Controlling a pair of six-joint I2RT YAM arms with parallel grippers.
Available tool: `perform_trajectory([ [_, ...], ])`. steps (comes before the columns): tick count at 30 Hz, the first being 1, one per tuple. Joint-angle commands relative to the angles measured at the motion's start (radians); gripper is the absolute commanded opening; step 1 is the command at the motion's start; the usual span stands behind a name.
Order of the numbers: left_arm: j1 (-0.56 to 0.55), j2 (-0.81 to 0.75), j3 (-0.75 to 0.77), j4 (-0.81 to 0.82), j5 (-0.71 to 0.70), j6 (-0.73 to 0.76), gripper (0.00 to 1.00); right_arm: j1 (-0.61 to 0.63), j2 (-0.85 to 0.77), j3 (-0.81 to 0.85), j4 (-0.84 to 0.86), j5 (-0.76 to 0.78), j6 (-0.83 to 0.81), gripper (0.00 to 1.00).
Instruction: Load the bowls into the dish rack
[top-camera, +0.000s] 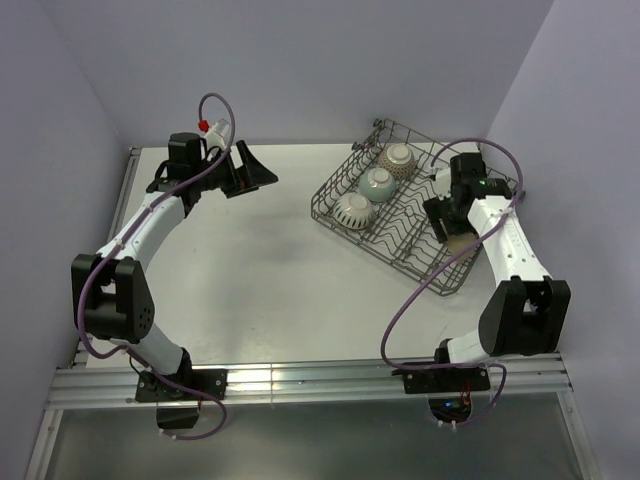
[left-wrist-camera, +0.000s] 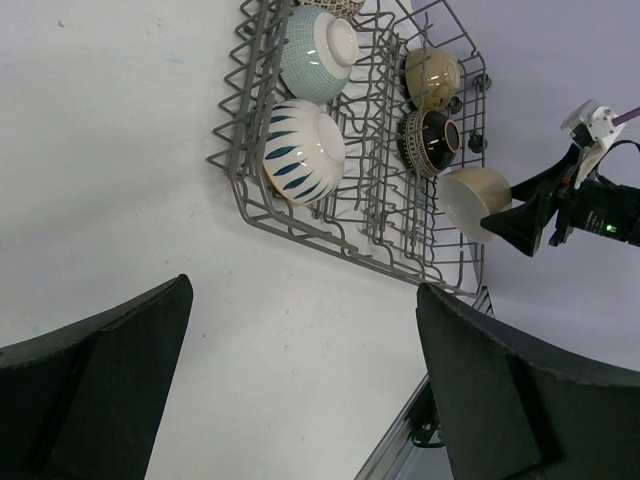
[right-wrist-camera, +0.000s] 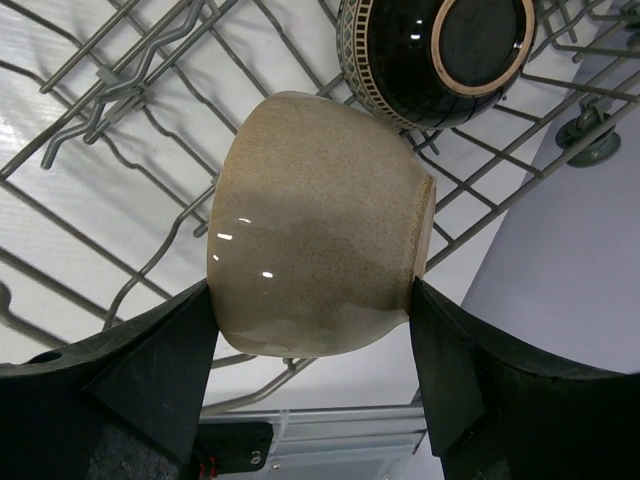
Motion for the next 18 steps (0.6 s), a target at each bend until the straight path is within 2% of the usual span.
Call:
perform_trajectory([
  [1,0.008,-0.035,-0.011,0.040,0.028,-0.013,1.00,0.018,0.000,-0.015,0.111,0.087,-0.018,0.00],
  [18,0.031,-0.032,-0.040,0.066,0.025,-0.027,0.99,0.141,0.021,-0.142,0.240,0.275,-0.030,0.00],
])
